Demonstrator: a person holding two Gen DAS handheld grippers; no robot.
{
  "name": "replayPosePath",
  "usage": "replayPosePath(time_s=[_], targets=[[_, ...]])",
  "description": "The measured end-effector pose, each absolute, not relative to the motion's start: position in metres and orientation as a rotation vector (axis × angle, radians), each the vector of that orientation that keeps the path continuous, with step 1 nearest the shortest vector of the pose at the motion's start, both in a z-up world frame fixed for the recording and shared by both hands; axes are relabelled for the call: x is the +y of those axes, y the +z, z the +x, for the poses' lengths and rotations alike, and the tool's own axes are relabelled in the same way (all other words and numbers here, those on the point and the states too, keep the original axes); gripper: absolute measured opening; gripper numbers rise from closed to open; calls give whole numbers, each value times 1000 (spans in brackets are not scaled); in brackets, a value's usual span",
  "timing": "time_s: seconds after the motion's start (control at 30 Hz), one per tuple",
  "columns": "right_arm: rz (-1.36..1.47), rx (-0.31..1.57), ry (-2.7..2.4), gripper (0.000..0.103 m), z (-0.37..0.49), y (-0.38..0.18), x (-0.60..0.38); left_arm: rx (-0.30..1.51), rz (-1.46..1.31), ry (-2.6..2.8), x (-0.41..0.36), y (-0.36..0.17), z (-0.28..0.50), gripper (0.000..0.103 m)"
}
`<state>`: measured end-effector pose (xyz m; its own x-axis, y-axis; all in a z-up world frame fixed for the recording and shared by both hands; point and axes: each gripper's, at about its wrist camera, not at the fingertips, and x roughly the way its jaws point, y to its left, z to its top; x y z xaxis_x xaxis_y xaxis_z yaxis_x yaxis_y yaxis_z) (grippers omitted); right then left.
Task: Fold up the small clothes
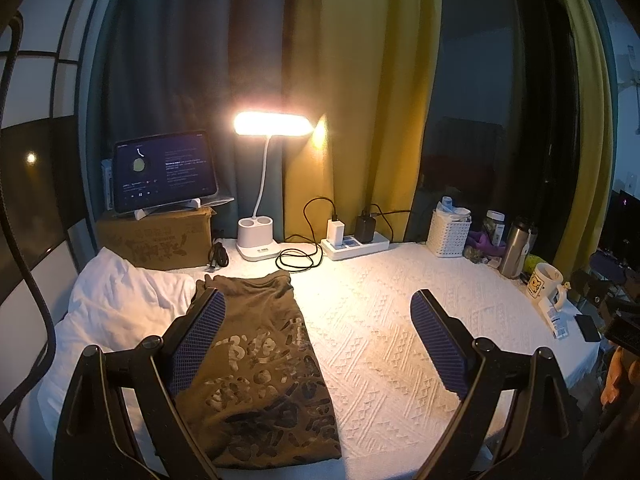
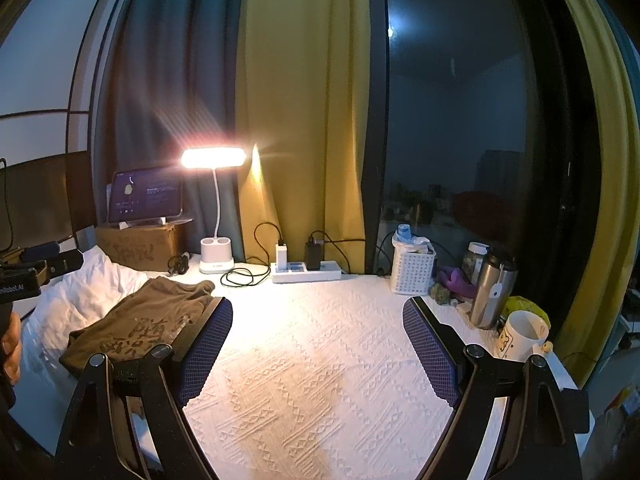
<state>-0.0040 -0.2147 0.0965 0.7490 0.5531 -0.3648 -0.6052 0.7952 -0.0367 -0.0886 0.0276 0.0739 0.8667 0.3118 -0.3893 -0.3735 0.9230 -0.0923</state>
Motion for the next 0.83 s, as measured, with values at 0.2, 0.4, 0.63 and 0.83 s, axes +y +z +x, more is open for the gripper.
replayPosePath(time_s=[0.2, 0.4, 0.63, 0.83], targets=[[-154, 358, 636, 88, 0, 94, -215, 380, -164, 359, 28, 73, -87, 93], [-152, 364, 634, 88, 2, 93, -215, 385, -157, 353, 26, 70, -85, 93], [-152, 367, 633, 88, 2, 92, -215, 381, -152, 352, 26, 71, -85, 93], [-153, 371, 634, 88, 2, 90, -215, 384, -149, 348, 26, 71, -84, 93]])
